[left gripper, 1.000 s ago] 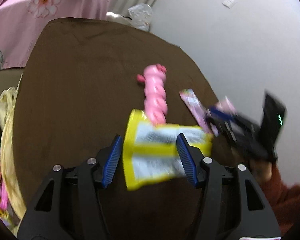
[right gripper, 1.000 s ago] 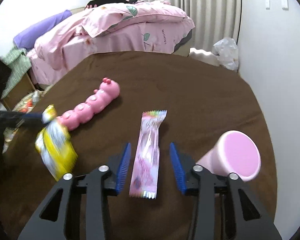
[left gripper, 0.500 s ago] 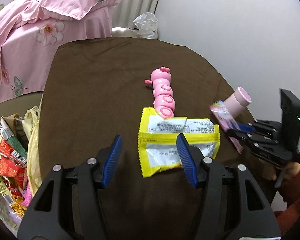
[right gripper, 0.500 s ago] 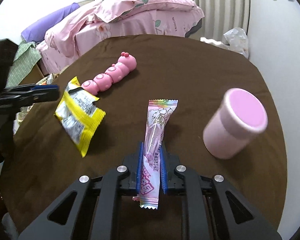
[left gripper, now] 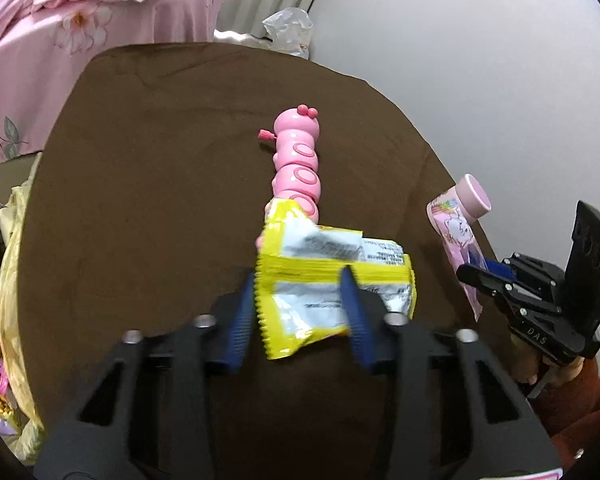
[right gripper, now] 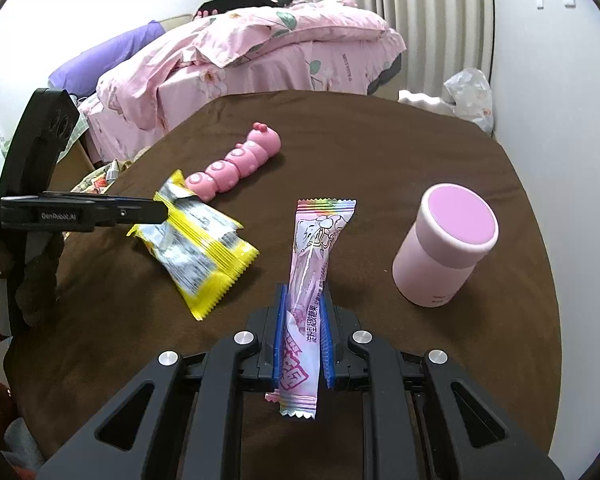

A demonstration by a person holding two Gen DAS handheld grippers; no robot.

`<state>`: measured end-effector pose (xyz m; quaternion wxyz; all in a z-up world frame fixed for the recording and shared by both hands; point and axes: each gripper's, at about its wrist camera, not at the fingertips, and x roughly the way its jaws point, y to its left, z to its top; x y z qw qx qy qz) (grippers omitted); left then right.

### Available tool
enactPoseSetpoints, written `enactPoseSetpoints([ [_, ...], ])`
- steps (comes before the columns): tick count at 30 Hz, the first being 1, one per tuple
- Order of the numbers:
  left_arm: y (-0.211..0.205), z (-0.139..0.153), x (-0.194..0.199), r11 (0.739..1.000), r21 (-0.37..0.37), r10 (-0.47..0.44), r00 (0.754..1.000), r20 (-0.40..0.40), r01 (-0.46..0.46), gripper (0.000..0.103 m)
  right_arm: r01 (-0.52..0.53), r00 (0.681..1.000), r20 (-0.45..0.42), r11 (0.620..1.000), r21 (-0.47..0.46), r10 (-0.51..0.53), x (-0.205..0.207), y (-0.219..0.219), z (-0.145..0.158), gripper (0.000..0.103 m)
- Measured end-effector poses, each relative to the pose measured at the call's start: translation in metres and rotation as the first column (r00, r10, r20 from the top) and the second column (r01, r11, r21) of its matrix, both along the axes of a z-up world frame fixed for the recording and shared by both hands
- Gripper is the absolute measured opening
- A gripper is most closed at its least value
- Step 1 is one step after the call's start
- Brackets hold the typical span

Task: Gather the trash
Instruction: 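Grasp the yellow wrapper with the left tool while the right tool grasps the pink stick wrapper, then lift both wrappers and carry them over the yellow-lined bin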

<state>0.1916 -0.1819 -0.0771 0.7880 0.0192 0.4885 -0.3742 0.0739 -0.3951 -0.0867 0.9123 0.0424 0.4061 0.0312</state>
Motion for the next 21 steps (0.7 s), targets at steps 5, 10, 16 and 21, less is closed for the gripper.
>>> enactPoseSetpoints([
  [5, 0.012, 0.011, -0.012, 0.999, -0.018, 0.033, 0.999, 0.015, -0.033, 0.011, -0.004, 1.000, 0.019, 1.000, -0.004, 0.004, -0.005, 0.002, 0.006, 0.016],
  [10, 0.028, 0.031, -0.028, 0.996, -0.066, 0.066, 0.997, 0.046, -0.063, 0.007, 0.001, 0.999, 0.036, 1.000, 0.001, -0.001, -0.005, 0.002, 0.015, 0.016],
  [16, 0.056, 0.066, -0.039, 0.986, -0.117, 0.131, 0.981, 0.141, -0.115, 0.004, -0.012, 0.995, 0.096, 1.000, -0.011, 0.013, -0.005, 0.010, 0.041, 0.016],
  [21, 0.091, 0.088, -0.043, 0.970, -0.158, 0.213, 0.959, 0.184, -0.185, 0.002, -0.050, 0.985, 0.165, 0.998, -0.043, 0.056, -0.003, 0.027, 0.071, 0.016],
])
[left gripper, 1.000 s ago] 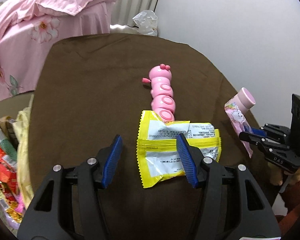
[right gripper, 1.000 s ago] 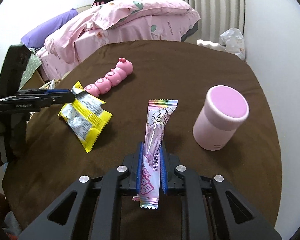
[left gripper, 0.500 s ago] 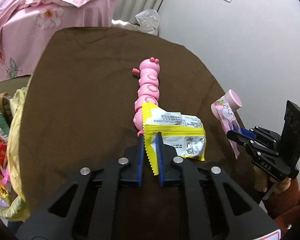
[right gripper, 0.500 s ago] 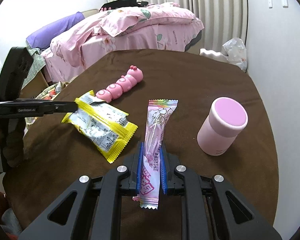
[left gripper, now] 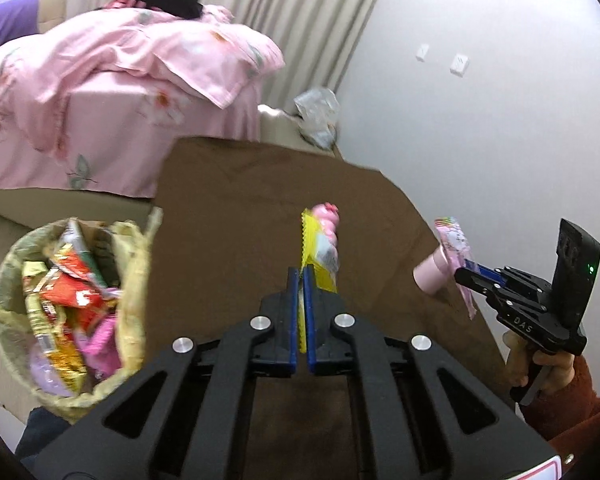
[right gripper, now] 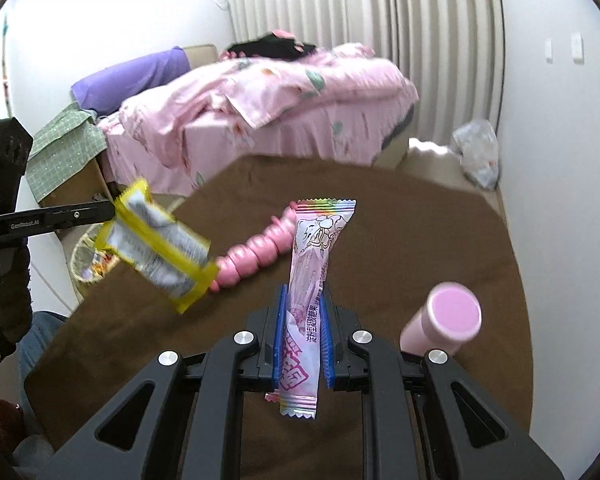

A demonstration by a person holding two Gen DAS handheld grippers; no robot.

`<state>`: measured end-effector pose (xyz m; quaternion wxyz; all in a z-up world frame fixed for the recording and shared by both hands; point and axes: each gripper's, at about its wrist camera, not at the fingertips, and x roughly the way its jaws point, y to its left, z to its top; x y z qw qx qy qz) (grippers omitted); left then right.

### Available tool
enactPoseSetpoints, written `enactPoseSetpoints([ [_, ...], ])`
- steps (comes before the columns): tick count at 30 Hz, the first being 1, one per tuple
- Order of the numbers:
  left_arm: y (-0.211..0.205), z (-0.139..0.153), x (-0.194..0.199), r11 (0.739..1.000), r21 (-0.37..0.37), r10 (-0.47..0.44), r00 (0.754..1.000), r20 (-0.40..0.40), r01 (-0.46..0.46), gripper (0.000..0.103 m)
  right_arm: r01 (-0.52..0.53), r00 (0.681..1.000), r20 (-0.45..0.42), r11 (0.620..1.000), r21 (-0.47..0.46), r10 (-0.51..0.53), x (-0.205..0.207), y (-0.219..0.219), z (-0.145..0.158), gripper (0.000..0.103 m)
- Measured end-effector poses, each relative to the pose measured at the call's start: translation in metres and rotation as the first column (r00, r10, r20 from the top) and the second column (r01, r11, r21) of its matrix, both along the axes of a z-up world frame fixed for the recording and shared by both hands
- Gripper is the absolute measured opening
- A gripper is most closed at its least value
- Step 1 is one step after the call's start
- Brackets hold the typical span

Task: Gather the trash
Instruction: 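Lift both wrappers and carry them over the yellow-lined bin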

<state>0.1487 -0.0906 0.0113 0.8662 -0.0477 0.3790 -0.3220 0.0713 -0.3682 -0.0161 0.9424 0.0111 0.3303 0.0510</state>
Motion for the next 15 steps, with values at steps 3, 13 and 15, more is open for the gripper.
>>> enactPoseSetpoints([
  [3, 0.019, 0.009, -0.003, 0.999, -0.027, 0.032, 0.999, 0.014, -0.031, 0.002, -0.034, 0.999, 0.031, 0.999, -0.025, 0.034, 0.003, 0.016, 0.015, 0.016],
  [13, 0.016, -0.016, -0.009, 0.996, 0.073, -0.053, 0.997, 0.051, 0.049, 0.047, -0.072, 0.997, -0.020, 0.997, -0.016, 0.072, 0.005, 0.033, 0.005, 0.016],
  [15, 0.005, -0.032, 0.000, 0.980, 0.190, -0.073, 0.995, 0.065, 0.059, 0.047, -0.057, 0.998, -0.041, 0.998, -0.005, 0.057, 0.006, 0.027, -0.003, 0.016],
])
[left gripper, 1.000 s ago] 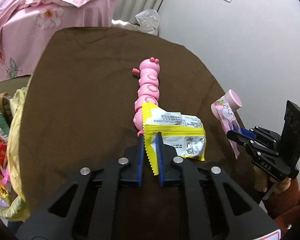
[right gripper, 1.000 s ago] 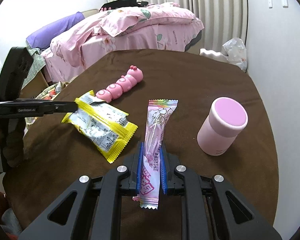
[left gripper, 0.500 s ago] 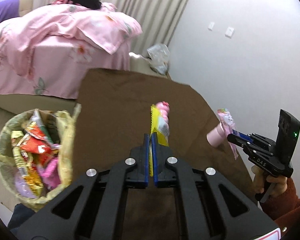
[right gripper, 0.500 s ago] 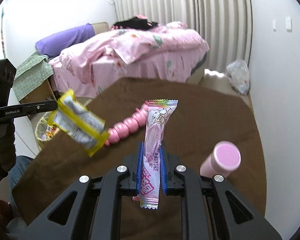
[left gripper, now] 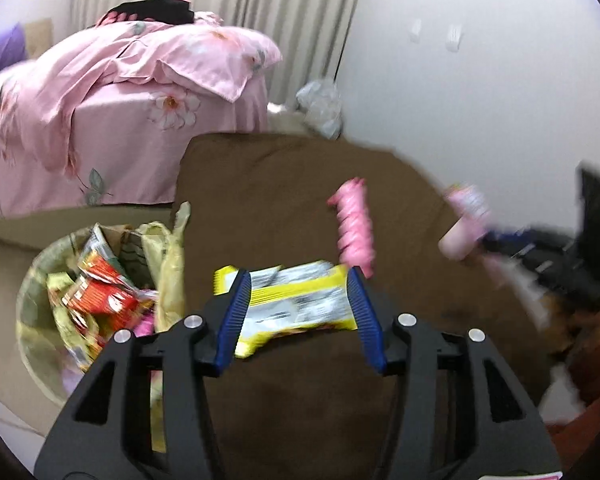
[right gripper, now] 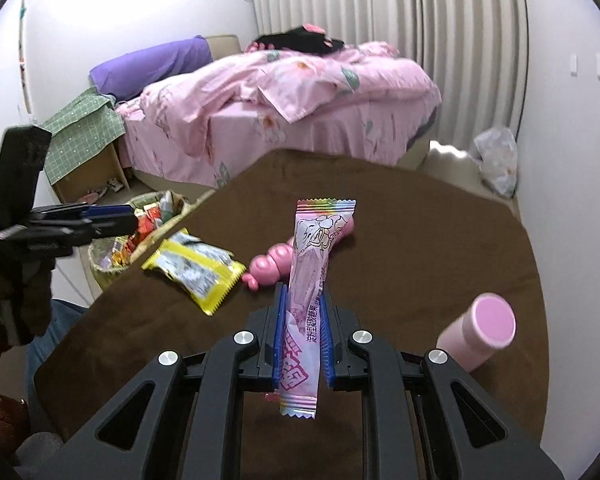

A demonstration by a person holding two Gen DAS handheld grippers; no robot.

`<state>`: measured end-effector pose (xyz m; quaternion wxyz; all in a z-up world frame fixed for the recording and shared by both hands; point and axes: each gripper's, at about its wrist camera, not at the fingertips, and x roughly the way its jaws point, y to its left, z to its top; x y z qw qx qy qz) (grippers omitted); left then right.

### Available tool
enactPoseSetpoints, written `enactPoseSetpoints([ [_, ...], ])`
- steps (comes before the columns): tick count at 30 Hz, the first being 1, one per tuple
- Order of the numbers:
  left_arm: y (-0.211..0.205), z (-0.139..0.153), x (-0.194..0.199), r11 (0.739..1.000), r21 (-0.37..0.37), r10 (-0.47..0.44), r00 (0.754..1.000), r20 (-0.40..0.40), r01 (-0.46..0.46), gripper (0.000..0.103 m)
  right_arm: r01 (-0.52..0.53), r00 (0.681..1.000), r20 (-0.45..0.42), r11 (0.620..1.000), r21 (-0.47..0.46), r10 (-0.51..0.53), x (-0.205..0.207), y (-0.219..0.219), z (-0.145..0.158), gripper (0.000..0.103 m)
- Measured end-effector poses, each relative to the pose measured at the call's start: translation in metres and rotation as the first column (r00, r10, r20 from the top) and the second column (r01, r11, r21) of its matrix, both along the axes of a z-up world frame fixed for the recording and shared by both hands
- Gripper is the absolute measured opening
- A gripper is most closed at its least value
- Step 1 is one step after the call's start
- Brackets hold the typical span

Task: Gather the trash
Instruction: 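Lift both wrappers and carry them over the yellow-lined bin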

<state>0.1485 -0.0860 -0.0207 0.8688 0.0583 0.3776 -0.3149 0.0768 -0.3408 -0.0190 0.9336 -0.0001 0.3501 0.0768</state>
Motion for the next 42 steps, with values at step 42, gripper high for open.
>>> enactPoseSetpoints([
  [42, 0.092, 0.053, 0.013, 0.961, -0.006, 0.273, 0.947, 0.170, -0.275, 0.018, -0.228, 0.970, 0.069, 0.972, -0.061, 0.232, 0.056, 0.111, 0.046, 0.016],
])
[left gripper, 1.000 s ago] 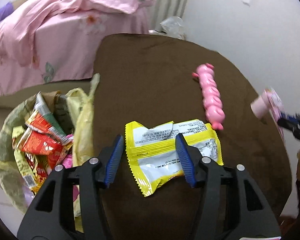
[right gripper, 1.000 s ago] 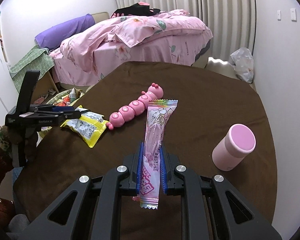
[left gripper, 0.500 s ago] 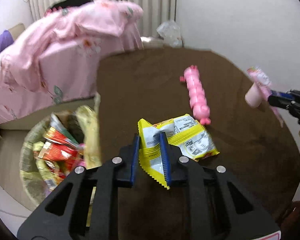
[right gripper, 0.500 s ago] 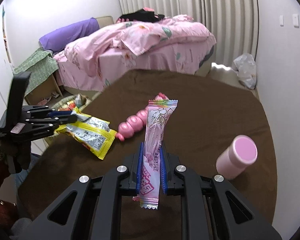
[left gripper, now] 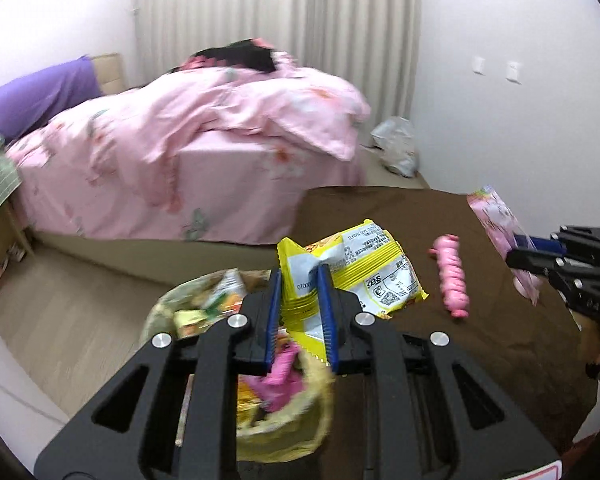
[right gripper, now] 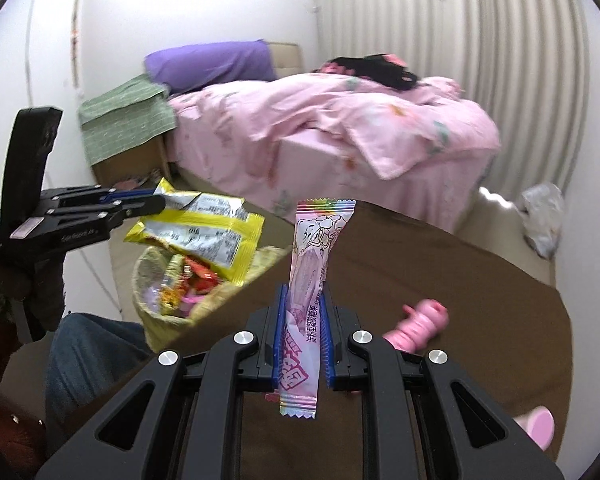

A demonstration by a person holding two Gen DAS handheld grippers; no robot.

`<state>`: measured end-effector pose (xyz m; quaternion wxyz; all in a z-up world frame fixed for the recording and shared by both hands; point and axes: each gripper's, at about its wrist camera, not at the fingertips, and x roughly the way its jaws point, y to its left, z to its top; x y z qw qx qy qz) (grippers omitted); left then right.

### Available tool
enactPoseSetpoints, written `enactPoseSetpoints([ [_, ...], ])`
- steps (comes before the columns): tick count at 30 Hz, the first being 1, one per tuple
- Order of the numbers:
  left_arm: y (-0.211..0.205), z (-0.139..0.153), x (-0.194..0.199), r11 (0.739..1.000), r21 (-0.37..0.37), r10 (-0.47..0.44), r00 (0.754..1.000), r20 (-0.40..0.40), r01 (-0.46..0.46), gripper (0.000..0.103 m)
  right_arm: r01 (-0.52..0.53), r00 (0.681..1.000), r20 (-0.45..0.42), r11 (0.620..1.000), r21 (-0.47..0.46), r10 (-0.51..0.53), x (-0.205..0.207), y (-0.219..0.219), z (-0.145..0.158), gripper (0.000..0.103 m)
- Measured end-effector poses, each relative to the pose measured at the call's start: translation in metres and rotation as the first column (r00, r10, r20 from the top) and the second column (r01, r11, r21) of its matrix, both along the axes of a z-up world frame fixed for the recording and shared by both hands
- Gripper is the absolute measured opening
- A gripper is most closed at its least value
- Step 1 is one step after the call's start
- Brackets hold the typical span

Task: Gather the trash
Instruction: 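Lift both wrappers and carry them over the yellow-lined bin, then lower both wrappers into the bin and open both tools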

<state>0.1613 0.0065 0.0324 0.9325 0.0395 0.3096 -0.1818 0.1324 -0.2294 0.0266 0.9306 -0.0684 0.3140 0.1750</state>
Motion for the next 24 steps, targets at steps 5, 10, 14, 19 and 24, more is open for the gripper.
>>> enactPoseSetpoints([
  [5, 0.053, -0.021, 0.017, 0.991, 0.009, 0.135, 0.988, -0.077, -0.134, 0.019, -0.089, 0.995, -0.050, 0.996, -0.007, 0.088, 0.030, 0.045, -0.013, 0.016],
  [10, 0.082, -0.070, 0.036, 0.978, 0.035, 0.211, 0.959, -0.187, -0.208, 0.019, -0.173, 0.973, -0.147, 0.983, 0.056, 0.180, 0.076, 0.094, -0.043, 0.016],
  [14, 0.090, -0.108, 0.055, 0.977, 0.042, 0.212, 0.944, -0.255, -0.208, 0.019, -0.236, 0.945, -0.217, 0.970, 0.060, 0.244, 0.106, 0.134, -0.070, 0.016],
  [19, 0.095, -0.133, 0.065, 0.985, 0.058, 0.171, 0.940, -0.294, -0.161, 0.019, -0.287, 0.899, -0.349, 0.958, -0.017, 0.263, 0.145, 0.167, -0.112, 0.016],
  [24, 0.108, -0.136, 0.071, 0.987, 0.010, 0.154, 0.939, -0.308, -0.159, 0.019, -0.318, 0.880, -0.398, 0.943, -0.095, 0.257, 0.169, 0.177, -0.134, 0.016],
])
